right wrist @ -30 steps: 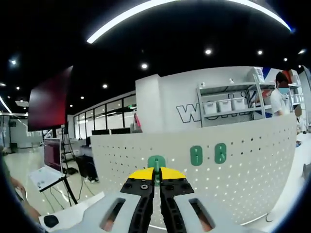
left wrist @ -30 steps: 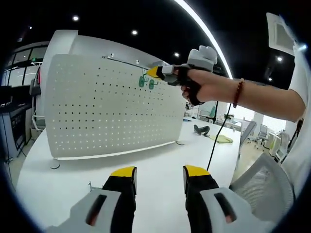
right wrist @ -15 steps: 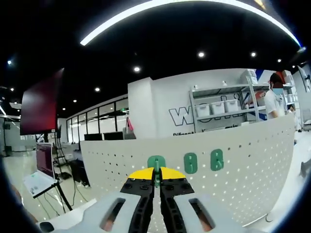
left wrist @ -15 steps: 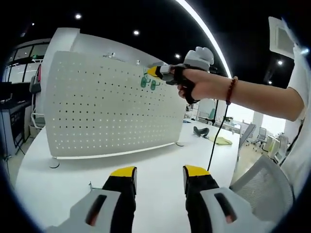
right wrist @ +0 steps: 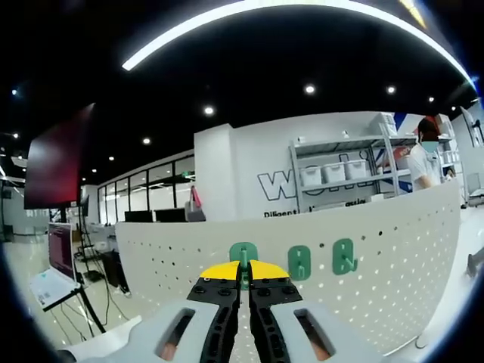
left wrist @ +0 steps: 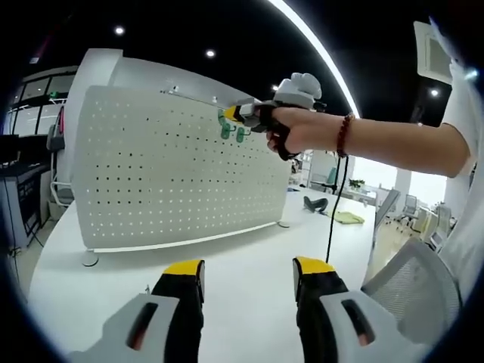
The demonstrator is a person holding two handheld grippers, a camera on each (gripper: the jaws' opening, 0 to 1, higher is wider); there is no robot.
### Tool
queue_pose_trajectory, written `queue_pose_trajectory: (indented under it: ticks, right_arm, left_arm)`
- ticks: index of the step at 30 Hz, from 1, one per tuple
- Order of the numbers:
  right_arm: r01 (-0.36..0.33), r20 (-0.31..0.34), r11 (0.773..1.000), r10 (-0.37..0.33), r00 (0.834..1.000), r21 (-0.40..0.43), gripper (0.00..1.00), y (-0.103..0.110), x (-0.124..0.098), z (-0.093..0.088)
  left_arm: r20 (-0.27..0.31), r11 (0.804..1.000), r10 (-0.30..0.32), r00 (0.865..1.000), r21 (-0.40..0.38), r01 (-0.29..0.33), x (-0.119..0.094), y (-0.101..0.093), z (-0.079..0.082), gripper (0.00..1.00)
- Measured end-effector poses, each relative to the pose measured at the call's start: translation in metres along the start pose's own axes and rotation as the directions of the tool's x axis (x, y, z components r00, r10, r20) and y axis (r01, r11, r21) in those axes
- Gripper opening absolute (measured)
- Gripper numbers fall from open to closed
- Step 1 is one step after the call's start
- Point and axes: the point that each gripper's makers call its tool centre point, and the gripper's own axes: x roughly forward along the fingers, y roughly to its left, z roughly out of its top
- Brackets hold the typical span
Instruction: Insert the hook assembly into the mounting plate slot until the hook locks in place.
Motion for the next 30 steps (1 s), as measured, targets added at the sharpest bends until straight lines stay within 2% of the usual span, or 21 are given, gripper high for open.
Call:
queue_pose_trajectory:
  ticks: [4,10,13,16,30]
  right_arm:
    - [0.010,0.002,1.000,-0.010,1.000,0.005,0.02,-0.004,0.006,0.000]
    - [0.020,0.008,1.000,-0.021,1.000,0.009,0.01,-0.005,0.010,0.000]
    - [0.025,0.006,0.999,-0.025,1.000,0.023,0.02,-0.007,0.016,-0.002]
    - [0.029,-0.008,1.000,-0.029,1.000,0.000,0.02,-0.006,0.019,-0.006]
    - [0.076,-0.003,0.997,-0.076,0.997,0.014,0.02,-0.010,0.029,-0.013]
  left_arm:
    - [-0.007,1.000,0.003,1.000,0.011,-0.003,-0.001,0.001,-0.001,0.52]
    - [0.013,1.000,-0.012,1.000,-0.011,0.012,-0.001,0.001,0.002,0.53]
    - [0.000,1.000,-0.013,1.000,0.001,0.013,-0.001,0.002,0.000,0.54]
    - [0.011,1.000,-0.010,1.000,-0.005,0.010,-0.002,0.004,0.002,0.53]
    - [0.007,1.000,0.004,1.000,-0.018,-0.004,-0.008,0.015,0.000,0.54]
